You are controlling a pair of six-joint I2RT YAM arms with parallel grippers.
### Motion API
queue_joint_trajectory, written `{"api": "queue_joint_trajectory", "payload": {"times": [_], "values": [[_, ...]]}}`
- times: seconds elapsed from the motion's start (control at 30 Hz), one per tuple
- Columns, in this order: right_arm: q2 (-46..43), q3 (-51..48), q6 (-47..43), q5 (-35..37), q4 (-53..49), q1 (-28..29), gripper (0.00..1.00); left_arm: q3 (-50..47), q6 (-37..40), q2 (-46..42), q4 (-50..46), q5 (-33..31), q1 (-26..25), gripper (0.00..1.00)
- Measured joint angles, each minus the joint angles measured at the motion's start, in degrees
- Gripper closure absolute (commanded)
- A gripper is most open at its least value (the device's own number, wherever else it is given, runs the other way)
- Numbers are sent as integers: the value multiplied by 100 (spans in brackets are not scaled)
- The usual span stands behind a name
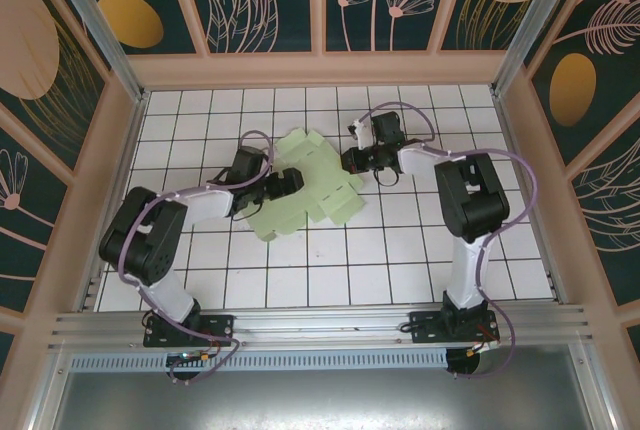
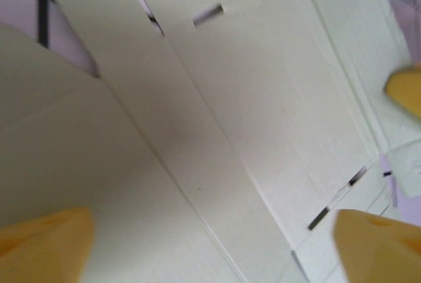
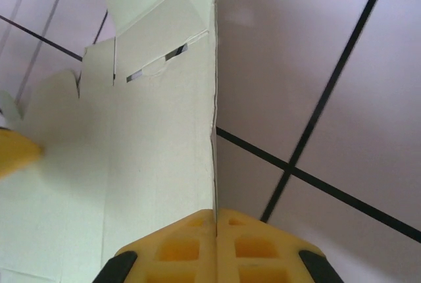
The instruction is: Fold the paper box
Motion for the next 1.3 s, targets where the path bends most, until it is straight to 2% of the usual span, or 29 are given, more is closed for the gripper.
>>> {"api": "queue_joint_trajectory", "payload": {"times": [0.1,0.27,0.47,0.63,0.77,0.83,0.9,1.07,1.3], "values": [[-378,-136,-186,754,9,149,100,111,-15,-315,-105,-225,17,1],[-802,-461,-678,2326,103,612,100,848,-79,-317,-398,-450,17,1],[-844,-708,-1386,4264,398,1364,100,1709,-122,-146,-590,-562,17,1],[-787,-903,-2208,5794,905,1773,100,1794,-168,-85,-737,-584,17,1],[-599,-1117,-2900,6686,1624,1982,100,1794,-186,-44,-870,-586,17,1],[-592,-1276,-3097,6826,1794,2028,100,1794,-186,-42,-907,-601,17,1],[-603,-1355,-3126,6669,1818,2026,100,1805,-181,-33,-949,-601,17,1],[-1078,-1687,-2962,5657,1814,1843,100,2269,-7,299,-1235,-448,17,1],[-1746,-1869,-2706,4474,2006,1556,100,3821,507,1263,-1851,-61,17,1]]}}
